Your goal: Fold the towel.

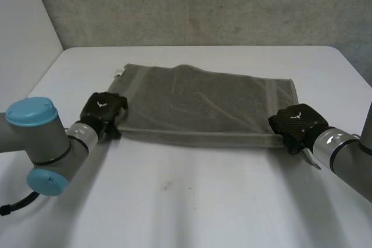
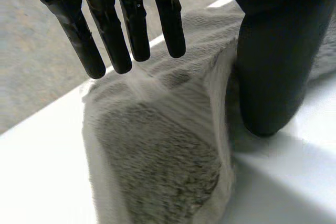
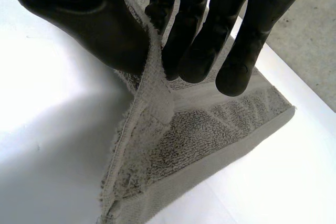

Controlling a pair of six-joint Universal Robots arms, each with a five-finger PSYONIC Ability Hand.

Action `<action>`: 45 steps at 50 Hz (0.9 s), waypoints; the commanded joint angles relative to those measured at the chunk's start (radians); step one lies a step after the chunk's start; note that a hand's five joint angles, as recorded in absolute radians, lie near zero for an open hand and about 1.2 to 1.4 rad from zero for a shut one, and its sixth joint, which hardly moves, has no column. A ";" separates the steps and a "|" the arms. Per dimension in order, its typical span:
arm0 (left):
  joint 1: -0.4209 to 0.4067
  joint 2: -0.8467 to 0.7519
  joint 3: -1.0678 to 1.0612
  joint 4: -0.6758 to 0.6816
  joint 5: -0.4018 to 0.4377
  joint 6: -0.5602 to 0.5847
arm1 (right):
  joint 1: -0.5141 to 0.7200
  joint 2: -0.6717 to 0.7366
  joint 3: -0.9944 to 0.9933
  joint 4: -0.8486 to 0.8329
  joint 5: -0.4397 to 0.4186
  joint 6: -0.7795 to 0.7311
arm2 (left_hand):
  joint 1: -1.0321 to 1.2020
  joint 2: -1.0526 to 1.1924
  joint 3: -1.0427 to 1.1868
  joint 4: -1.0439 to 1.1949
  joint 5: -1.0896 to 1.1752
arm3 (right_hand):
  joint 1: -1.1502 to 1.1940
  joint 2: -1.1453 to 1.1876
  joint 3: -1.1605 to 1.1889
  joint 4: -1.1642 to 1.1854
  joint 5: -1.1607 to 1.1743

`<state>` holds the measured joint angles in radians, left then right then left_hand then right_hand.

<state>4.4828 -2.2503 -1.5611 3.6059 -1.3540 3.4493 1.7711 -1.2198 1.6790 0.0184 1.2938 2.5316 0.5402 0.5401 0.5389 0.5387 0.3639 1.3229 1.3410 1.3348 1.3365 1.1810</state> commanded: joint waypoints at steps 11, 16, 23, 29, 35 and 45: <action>0.006 0.034 -0.019 0.025 -0.089 0.004 | -0.001 -0.001 -0.001 0.000 0.001 0.001 | 0.164 0.164 0.165 0.165 0.165 | 0.073 0.055 0.061 0.060 0.041; 0.007 0.034 -0.039 0.025 -0.088 0.005 | -0.001 0.002 -0.005 0.000 0.001 -0.001 | 0.430 0.430 0.431 0.431 0.432 | 0.073 0.055 0.061 0.060 0.041; 0.026 0.078 -0.065 0.024 -0.088 0.004 | -0.027 0.002 -0.010 0.003 -0.001 -0.001 | 0.856 0.856 0.857 0.858 0.858 | 0.073 0.055 0.061 0.060 0.041; 0.041 0.143 -0.120 0.028 -0.079 0.004 | -0.029 0.014 -0.021 0.011 0.004 -0.002 | 0.856 0.856 0.857 0.858 0.858 | 0.073 0.055 0.061 0.060 0.041; 0.041 0.152 -0.142 0.030 -0.071 0.004 | -0.042 0.069 -0.044 0.026 0.013 -0.005 | 0.856 0.856 0.857 0.858 0.858 | -0.319 -0.337 -0.330 -0.332 -0.351; 0.045 0.153 -0.142 0.025 -0.071 0.004 | -0.099 0.121 -0.096 0.126 0.018 -0.013 | 0.856 0.856 0.857 0.858 0.858 | -0.442 -0.460 -0.454 -0.456 -0.475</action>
<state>4.5256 -2.0959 -1.7060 3.6348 -1.4246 3.4530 1.7031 -1.1177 1.6091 0.0822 1.3096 2.5250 1.1888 1.2161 1.2146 1.2164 1.0244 0.8933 0.9107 0.9016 0.9044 0.7169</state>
